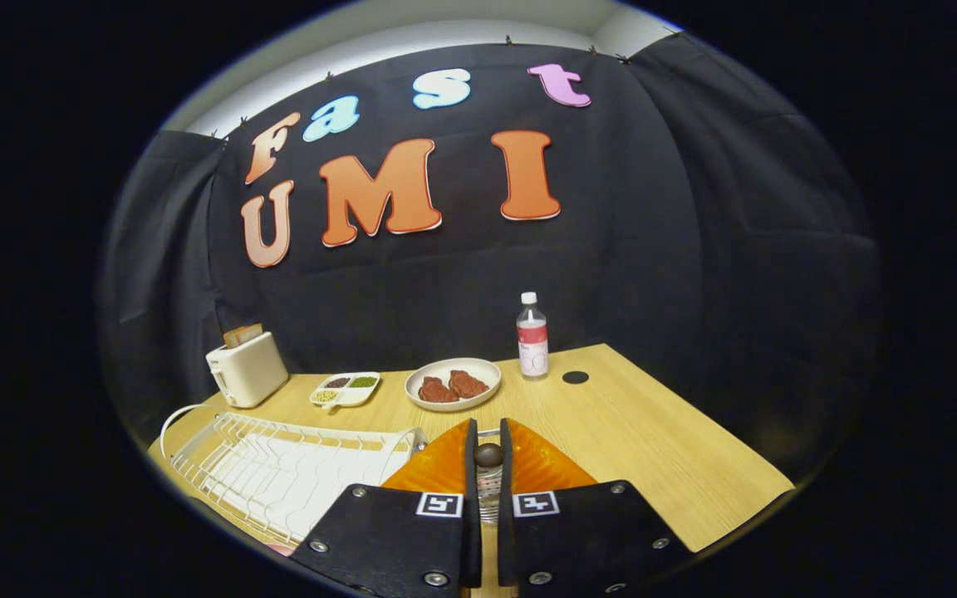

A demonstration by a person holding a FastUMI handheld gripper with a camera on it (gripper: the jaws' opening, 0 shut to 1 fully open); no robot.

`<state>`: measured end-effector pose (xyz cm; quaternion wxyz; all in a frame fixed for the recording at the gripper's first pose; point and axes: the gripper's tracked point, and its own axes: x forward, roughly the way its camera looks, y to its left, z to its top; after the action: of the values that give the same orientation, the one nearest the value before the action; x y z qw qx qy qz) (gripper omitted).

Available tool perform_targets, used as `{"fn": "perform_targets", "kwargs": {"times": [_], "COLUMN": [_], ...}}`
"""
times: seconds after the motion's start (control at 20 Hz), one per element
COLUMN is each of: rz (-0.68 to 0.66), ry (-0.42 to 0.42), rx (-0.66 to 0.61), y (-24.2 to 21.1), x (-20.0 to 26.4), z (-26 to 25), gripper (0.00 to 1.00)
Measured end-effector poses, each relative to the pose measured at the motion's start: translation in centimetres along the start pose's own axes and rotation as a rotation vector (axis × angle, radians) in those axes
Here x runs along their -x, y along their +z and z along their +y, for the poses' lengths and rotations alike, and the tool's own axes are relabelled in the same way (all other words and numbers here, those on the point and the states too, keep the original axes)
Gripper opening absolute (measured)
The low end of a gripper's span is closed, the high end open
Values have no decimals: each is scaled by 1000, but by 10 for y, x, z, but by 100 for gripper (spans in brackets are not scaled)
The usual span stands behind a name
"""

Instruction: Take the plate from the dish rack, then take the spoon from the basket and place it into the plate.

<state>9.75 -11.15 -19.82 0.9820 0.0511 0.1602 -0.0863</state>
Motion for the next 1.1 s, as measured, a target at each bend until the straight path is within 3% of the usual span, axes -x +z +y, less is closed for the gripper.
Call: {"fn": "perform_targets", "kwargs": {"times": [0.6, 0.85, 1.1], "rz": [-171, -162, -123], "ry": [111, 181, 316], "rx": [81, 103, 92], "y": [92, 85, 62], "x": [110, 144, 171], "z": [46, 72, 113], "gripper": [7, 7, 7]}}
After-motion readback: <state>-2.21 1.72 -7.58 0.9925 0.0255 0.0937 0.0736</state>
